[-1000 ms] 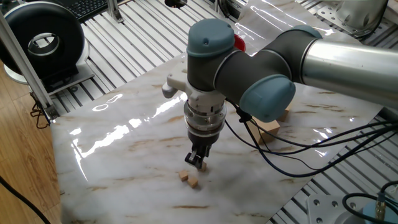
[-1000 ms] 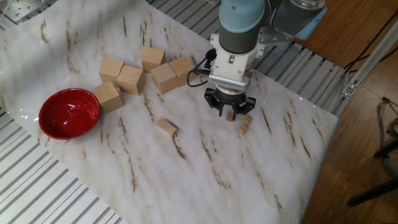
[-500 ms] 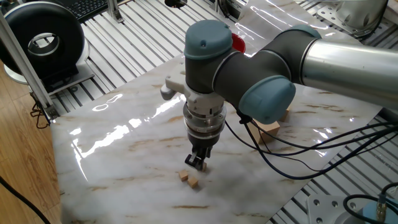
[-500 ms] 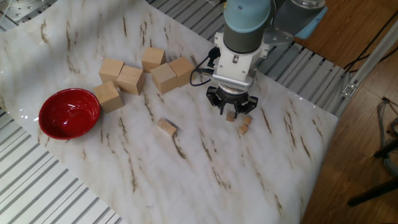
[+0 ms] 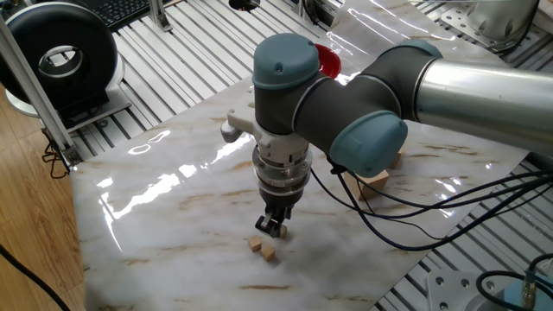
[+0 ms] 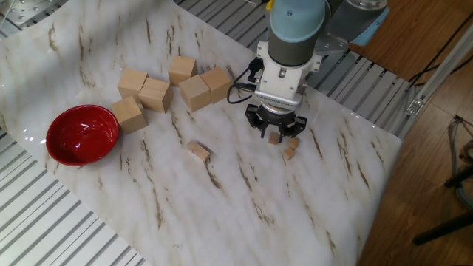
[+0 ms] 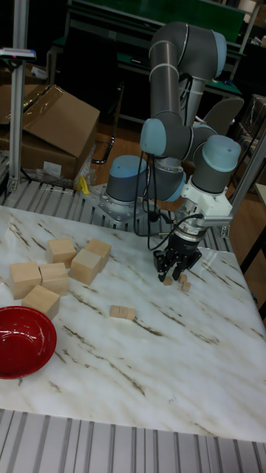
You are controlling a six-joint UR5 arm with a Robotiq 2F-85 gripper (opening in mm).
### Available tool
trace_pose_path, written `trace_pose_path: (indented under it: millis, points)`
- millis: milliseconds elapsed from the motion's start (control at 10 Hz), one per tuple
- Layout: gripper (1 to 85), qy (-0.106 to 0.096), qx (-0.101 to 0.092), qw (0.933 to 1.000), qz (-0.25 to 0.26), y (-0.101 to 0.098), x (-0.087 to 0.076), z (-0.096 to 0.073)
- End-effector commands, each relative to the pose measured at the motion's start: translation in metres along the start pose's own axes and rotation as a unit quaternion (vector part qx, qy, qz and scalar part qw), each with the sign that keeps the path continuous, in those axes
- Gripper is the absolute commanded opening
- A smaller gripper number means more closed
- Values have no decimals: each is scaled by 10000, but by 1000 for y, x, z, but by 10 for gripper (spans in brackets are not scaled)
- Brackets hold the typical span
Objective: Stack the blocks into a pyramid shape
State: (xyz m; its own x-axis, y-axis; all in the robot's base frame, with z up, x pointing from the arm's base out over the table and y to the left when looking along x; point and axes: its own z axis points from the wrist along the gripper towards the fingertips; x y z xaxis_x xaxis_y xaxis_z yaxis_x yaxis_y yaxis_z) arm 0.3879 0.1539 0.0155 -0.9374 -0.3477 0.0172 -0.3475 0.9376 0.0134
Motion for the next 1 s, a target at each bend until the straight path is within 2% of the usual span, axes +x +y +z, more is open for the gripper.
trace_pose_path:
  millis: [0, 500, 900]
  points:
    - [417, -41, -82, 9999, 52, 4, -3, 1]
    - [407, -143, -69, 9999, -17, -1, -8, 9]
    - [320, -158, -89, 9998, 59, 0, -9, 9]
